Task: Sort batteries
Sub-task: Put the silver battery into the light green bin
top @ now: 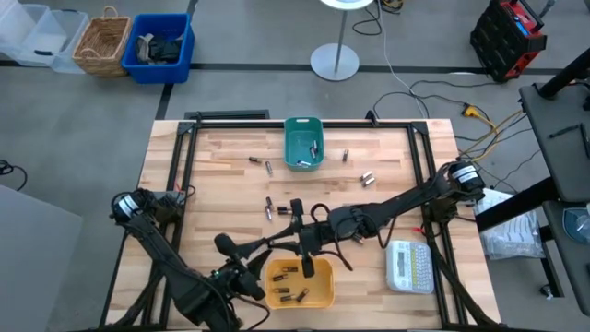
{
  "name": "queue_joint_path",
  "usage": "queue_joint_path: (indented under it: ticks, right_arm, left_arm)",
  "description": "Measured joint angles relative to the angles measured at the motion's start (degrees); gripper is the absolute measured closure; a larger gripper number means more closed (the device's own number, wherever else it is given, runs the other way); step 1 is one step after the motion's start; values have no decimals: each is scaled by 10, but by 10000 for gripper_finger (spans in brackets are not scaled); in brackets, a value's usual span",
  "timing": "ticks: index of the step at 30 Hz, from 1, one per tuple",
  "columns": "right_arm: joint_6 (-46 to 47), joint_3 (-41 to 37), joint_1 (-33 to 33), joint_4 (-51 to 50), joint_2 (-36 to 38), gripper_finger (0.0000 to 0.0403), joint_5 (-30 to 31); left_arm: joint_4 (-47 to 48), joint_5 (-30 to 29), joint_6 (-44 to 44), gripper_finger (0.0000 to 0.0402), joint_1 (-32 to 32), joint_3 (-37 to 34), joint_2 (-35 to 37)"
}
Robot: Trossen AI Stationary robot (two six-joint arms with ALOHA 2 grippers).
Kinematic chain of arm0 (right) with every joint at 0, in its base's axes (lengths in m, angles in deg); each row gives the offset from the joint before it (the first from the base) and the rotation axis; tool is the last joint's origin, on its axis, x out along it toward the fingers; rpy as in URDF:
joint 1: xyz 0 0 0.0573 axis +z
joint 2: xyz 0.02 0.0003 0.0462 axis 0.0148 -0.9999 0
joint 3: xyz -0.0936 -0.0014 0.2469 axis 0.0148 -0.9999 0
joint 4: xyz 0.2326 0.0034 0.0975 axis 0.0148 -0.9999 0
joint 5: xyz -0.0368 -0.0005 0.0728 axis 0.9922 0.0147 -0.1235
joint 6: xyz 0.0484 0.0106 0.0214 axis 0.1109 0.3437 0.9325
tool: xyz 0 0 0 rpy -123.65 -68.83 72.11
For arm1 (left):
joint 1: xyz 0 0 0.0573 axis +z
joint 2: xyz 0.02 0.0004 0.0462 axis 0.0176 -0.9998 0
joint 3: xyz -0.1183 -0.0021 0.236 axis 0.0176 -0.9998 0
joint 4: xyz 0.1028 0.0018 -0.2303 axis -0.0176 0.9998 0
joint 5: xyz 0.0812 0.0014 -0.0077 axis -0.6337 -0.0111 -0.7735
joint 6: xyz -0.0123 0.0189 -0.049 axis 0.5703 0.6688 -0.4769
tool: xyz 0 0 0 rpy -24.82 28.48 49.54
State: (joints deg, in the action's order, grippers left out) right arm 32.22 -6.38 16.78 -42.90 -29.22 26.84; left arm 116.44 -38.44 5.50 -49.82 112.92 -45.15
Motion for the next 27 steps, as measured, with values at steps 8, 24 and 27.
queue_joint_path:
  ticks: [8, 24, 27]
  right_arm:
    - [66, 14, -17, -160, 43, 364, 87]
    - [181, 54, -307, -499, 81, 364, -29]
    - [163, 47, -396, -495, 68, 364, -121]
  left_arm:
    - [133, 107, -111, 223, 7, 0, 5]
    - [140, 118, 11, 222, 72, -13, 35]
    - [140, 120, 46, 222, 109, -13, 44]
